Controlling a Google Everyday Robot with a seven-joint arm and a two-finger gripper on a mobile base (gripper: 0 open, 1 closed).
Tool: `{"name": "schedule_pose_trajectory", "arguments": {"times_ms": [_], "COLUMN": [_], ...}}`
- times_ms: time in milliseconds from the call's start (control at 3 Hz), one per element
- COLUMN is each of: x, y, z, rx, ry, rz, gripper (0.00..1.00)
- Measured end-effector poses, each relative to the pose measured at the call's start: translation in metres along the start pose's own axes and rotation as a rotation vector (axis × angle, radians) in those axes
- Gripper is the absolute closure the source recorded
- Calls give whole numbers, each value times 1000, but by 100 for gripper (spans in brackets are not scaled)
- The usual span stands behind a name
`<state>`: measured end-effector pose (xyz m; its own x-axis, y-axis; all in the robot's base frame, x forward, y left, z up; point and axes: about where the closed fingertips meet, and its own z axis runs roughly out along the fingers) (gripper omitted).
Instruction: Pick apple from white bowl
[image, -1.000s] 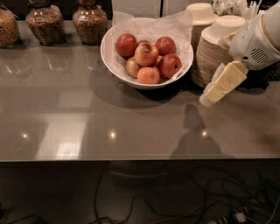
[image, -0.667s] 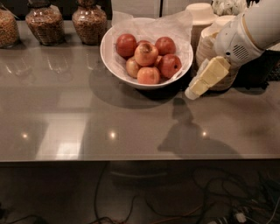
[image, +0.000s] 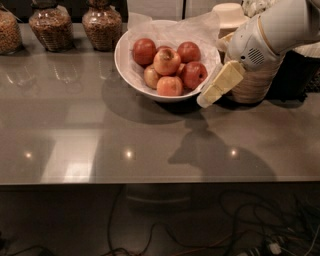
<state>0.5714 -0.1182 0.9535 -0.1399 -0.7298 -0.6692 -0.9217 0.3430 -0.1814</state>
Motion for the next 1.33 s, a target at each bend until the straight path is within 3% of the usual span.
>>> {"name": "schedule_pose_trajectory", "arguments": {"times_ms": [333,667,1333], "x": [-7,-20,-52], "y": [-4,-11,-41], "z": [3,13,40], "rx": [38,107,225], "ry": [-32,-105,-249], "rz": [-9,-26,-42], "gripper": [0,0,38]}}
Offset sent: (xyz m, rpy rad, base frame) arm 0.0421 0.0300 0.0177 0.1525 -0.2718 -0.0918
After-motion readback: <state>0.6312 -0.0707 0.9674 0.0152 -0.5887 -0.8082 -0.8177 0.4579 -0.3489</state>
